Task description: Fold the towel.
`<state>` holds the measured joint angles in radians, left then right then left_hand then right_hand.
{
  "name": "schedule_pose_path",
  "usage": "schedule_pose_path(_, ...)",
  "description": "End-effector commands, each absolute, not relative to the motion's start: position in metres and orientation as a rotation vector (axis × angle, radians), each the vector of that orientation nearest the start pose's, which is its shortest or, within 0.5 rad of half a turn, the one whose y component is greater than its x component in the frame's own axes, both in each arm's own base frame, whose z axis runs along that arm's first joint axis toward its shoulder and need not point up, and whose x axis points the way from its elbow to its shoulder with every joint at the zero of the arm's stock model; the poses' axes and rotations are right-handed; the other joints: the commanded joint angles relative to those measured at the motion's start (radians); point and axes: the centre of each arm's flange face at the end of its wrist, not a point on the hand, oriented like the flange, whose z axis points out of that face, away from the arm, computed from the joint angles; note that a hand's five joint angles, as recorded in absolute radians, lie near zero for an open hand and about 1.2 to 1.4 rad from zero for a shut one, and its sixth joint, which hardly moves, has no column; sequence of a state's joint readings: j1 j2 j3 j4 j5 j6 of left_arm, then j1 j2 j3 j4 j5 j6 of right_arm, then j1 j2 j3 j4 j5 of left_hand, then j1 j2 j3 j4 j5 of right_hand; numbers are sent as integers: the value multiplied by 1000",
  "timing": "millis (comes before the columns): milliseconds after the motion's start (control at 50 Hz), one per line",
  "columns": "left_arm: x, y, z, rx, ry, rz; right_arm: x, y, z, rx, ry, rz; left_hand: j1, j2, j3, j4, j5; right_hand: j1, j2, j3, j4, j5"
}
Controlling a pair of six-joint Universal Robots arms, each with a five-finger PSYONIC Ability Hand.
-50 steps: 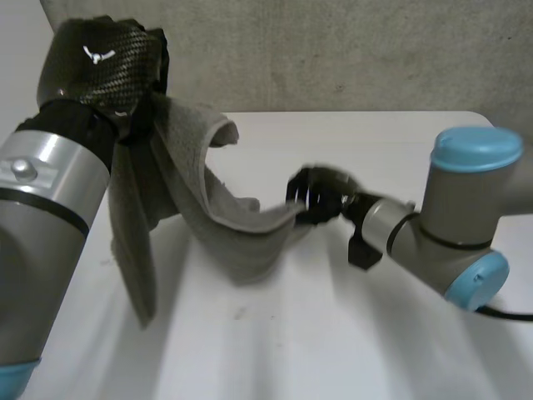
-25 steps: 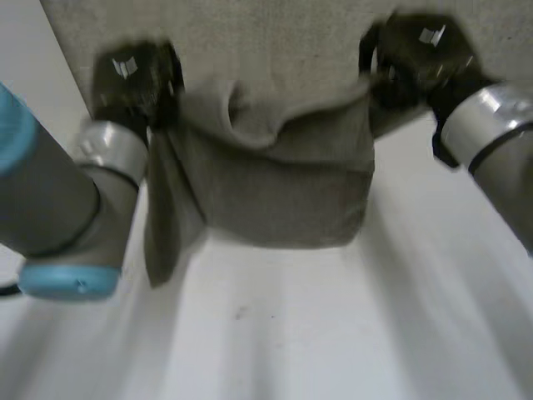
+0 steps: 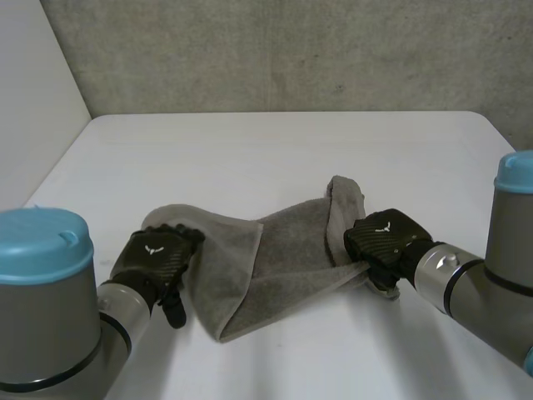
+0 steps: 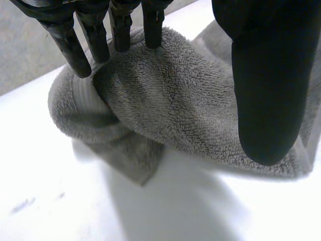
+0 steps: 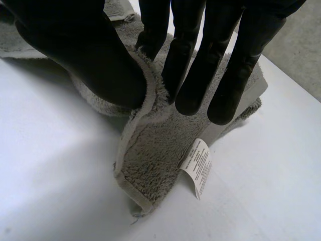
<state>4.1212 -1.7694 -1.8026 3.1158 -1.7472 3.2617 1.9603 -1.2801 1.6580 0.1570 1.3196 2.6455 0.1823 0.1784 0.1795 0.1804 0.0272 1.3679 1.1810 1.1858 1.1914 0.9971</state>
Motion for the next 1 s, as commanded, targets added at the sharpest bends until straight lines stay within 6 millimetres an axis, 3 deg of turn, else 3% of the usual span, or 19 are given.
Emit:
schedule_pose_path(20, -273, -180, 229, 949, 2500, -1969, 255, -217, 172, -1208, 2238, -1511, 11, 15, 13, 13, -9, 28, 215, 211, 205, 225)
schedule_pose_path(120, -287, -187, 239, 1037, 2463, -2070, 254, -217, 162, -1202, 2220, -1547, 40, 44, 43, 42, 21, 28, 215, 211, 205, 225)
schedule_pose_path(220, -309, -207, 212, 1101, 2501, -2027, 254, -219, 162, -1205, 2219, -1562, 52, 56, 55, 54, 32, 28, 215, 211, 205, 225)
schedule_pose_path(400, -329, -214, 187, 1187, 2521, -1962, 254, -218, 162, -1207, 2217, -1562, 75, 79, 78, 77, 56, 28, 215, 211, 205, 225)
schedule_pose_path(500, -332, -218, 186, 1283, 2407, -1949, 254, -219, 161, -1211, 2218, -1561, 184, 188, 187, 186, 164, 28, 215, 211, 205, 225)
schedule_pose_path(600, -340, -226, 180, 1502, 2128, -1886, 254, -219, 160, -1210, 2221, -1557, 386, 390, 389, 388, 367, 28, 215, 211, 205, 225)
schedule_pose_path(660, -343, -229, 176, 1551, 2066, -1866, 254, -218, 160, -1216, 2217, -1557, 416, 420, 419, 418, 396, 28, 215, 211, 205, 225)
schedule_pose_path(700, -349, -230, 168, 1673, 1966, -1837, 254, -218, 160, -1218, 2219, -1557, 422, 426, 424, 424, 402, 28, 215, 211, 205, 225)
schedule_pose_path(860, -364, -225, 153, 1910, 1893, -1869, 253, -218, 159, -1252, 2217, -1564, 422, 426, 424, 424, 402, 28, 215, 211, 205, 225)
schedule_pose_path(1000, -367, -227, 145, 1944, 1901, -1860, 253, -219, 156, -1255, 2224, -1550, 422, 426, 424, 424, 402, 28, 215, 211, 205, 225)
